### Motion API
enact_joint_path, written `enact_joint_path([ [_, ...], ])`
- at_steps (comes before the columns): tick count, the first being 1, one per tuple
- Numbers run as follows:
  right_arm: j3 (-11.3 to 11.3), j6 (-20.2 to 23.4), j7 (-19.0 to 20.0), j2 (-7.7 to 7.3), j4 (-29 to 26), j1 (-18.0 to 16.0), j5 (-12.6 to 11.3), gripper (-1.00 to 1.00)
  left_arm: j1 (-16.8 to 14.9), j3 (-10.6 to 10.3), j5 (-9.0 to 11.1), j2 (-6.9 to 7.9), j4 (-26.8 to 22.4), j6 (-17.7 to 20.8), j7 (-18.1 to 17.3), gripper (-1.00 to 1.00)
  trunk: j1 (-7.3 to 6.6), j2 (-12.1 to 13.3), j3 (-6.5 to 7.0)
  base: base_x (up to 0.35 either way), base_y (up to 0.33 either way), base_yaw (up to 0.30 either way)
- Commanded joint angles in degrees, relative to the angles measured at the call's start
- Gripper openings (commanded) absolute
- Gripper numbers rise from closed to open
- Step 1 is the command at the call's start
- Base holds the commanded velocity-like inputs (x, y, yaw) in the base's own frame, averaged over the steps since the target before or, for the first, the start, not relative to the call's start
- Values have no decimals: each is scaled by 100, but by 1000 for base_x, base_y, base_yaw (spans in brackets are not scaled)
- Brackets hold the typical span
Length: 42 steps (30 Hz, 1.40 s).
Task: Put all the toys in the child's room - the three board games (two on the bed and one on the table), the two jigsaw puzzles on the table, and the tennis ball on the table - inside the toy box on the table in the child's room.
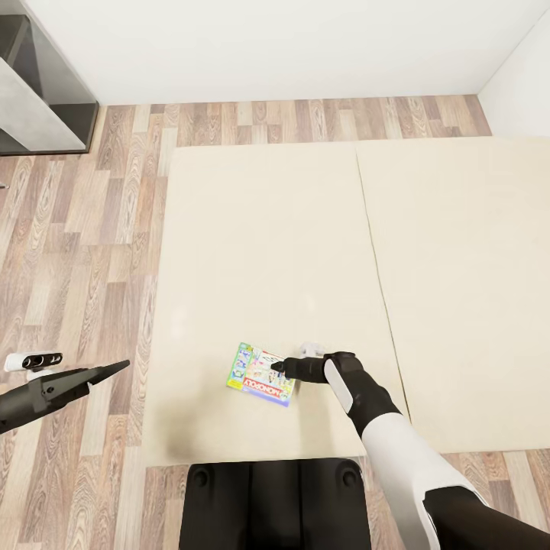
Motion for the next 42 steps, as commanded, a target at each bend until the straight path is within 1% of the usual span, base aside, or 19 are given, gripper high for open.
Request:
enact_joint_path([
  [1,1,26,-2,0,-8,-2,-16,100,-1,0,-3,2,-1,61,-22,100,3,-9,-6,0,0,0],
  [14,8,5,11,0,-22,-4,-21,100,-1,0,-3,2,-1,61,-22,100,3,-9,-6,0,0,0],
  [24,10,0,127,0,-69,0,-28,100,-1,0,-3,2,-1,61,-22,100,3,-9,-6,0,0,0],
  [26,10,1,253,0,-73,-1,-30,100,-1,0,-3,2,-1,61,-22,100,3,-9,-6,0,0,0],
  [30,10,-82,816,0,-75,-1,-24,100,6,0,-3,2,-1,61,-22,100,3,-9,-6,0,0,0],
  [32,14,-156,1026,0,-76,-3,-23,100,7,0,-3,2,-1,61,-22,100,3,-9,-6,0,0,0],
  [37,18,-236,1210,0,-71,-2,-20,100,8,0,0,2,-1,61,-22,100,3,-9,-6,0,0,0],
  [42,19,-254,1230,0,-68,1,-8,100,8,0,0,2,-1,61,-22,100,3,-9,-6,0,0,0],
])
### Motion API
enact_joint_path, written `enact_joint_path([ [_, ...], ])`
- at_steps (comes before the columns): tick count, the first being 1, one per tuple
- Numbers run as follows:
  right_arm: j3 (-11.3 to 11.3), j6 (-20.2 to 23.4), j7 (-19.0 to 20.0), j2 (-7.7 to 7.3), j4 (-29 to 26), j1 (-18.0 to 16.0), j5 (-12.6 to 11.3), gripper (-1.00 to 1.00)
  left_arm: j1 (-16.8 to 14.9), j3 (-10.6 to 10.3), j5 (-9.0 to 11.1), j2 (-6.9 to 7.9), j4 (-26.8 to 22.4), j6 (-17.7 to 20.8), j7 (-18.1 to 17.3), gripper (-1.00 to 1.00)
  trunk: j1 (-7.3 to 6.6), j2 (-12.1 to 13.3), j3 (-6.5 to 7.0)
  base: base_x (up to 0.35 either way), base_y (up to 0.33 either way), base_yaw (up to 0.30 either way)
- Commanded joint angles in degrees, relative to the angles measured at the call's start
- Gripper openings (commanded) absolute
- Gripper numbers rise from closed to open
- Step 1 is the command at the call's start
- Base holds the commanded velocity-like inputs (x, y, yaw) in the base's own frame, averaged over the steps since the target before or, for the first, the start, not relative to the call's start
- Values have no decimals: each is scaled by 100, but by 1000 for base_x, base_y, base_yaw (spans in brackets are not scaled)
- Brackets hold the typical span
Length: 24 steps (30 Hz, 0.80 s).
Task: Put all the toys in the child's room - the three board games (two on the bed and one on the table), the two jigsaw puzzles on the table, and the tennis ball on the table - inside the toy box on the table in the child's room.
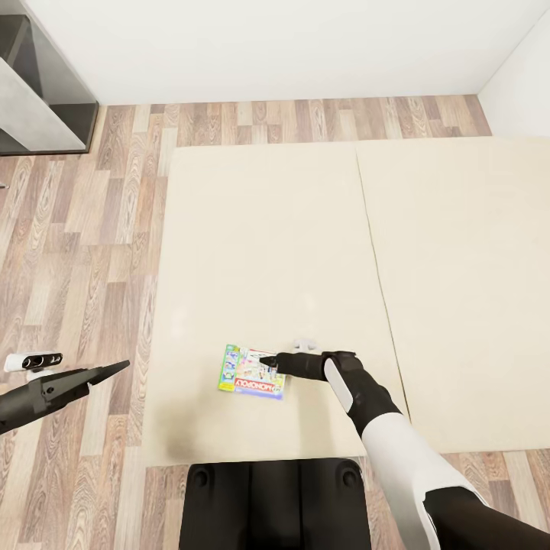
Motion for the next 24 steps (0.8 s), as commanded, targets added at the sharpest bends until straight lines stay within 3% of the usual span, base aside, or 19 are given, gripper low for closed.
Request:
enact_joint_path([
  [1,1,36,-11,0,-6,-2,-27,100,-1,0,-4,2,-1,61,-22,100,3,-9,-6,0,0,0],
  [24,1,106,-310,0,38,2,-47,100,-1,0,-4,2,-1,61,-22,100,3,-9,-6,0,0,0],
])
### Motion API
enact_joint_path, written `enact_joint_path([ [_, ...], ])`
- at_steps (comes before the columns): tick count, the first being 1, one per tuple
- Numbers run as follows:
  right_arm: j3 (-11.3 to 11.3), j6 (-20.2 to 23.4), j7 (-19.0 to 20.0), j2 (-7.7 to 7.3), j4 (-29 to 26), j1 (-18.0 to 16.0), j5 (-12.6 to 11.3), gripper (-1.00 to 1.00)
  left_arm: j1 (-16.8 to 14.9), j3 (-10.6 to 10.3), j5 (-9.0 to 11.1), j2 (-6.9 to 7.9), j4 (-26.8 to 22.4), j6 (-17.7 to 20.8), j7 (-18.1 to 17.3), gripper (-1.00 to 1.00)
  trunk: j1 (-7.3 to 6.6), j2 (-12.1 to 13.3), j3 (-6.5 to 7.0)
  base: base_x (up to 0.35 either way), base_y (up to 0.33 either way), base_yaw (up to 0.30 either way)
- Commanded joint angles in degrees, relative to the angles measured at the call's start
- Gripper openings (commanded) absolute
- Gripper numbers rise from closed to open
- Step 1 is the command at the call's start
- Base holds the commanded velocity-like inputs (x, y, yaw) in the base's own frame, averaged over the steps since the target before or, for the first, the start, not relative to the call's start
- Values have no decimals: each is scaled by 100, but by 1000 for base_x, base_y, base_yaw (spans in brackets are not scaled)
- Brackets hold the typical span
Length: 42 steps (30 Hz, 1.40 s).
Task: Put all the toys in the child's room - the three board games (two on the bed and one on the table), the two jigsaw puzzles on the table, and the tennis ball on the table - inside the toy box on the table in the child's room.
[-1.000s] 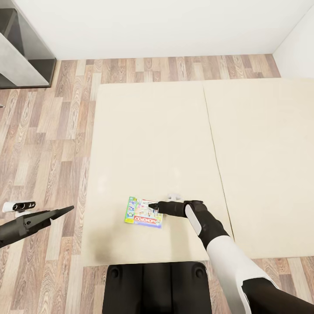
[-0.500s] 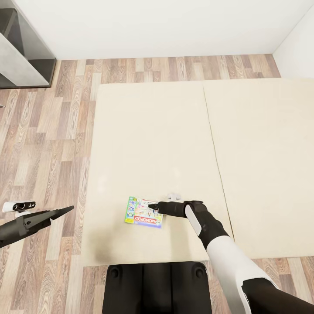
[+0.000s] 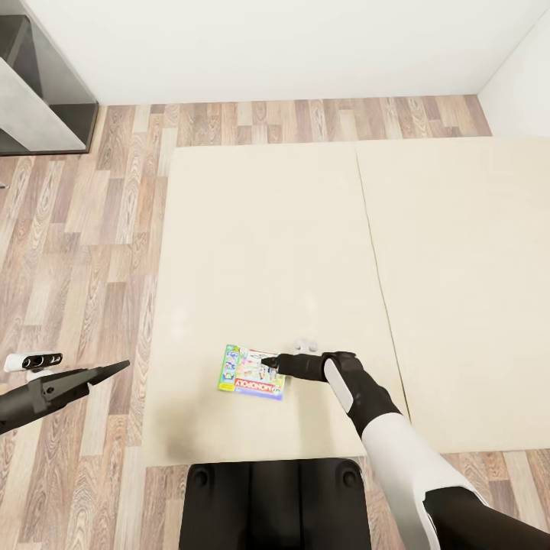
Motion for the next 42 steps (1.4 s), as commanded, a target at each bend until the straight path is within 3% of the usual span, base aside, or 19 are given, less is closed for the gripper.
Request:
enact_joint_path([
  [1,1,8,-34,0,2,2,97,100,-1,0,-3,2,-2,61,-22,100,4,-7,-6,0,0,0],
  [9,-7,-13,-66,-2,11,2,96,100,-1,0,-4,2,-2,61,-22,100,4,-7,-6,0,0,0],
  [23,-28,-33,-232,-158,18,2,109,100,-1,0,-5,2,-2,61,-22,100,4,-7,-6,0,0,0],
  [42,-39,-80,-243,-144,43,0,108,100,-1,0,-5,2,-2,61,-22,100,4,-7,-6,0,0,0],
])
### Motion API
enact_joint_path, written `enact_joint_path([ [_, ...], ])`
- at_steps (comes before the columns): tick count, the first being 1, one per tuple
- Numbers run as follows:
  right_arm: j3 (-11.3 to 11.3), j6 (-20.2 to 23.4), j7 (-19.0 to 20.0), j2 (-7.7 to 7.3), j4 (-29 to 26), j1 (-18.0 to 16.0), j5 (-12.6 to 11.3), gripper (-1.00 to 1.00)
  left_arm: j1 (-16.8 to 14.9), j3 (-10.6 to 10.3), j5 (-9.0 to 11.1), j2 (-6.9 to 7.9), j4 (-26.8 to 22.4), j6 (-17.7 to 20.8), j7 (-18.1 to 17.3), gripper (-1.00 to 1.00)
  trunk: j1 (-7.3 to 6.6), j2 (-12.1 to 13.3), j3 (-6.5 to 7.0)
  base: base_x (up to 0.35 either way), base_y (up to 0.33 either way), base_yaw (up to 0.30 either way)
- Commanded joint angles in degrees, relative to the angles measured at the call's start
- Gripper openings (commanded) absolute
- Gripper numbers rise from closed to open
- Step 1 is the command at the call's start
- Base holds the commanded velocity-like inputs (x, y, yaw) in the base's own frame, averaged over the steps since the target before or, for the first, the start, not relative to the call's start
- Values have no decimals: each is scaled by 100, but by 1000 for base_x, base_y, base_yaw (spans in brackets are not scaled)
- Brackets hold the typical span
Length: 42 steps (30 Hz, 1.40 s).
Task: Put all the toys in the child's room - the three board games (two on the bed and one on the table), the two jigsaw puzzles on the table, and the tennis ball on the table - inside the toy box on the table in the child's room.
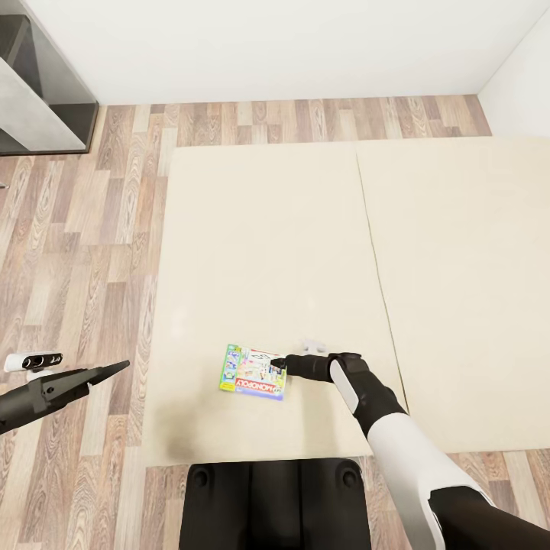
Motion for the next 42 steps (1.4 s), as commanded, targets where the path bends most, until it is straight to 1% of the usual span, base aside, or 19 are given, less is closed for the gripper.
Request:
enact_joint_path([
  [1,5,30,-10,0,-4,-1,-32,100,-1,0,-3,2,-1,61,-22,100,3,-9,-6,0,0,0],
  [15,9,24,-5,9,3,1,-12,100,-1,0,-3,2,-1,61,-22,100,3,-9,-6,0,2,0],
  [28,12,24,-5,6,-1,1,-11,100,-1,0,-3,2,-1,61,-22,100,3,-9,-6,0,102,0],
  [42,27,28,-5,17,-5,1,-11,100,-1,0,-3,2,-1,61,-22,100,3,-9,-6,0,18,0],
])
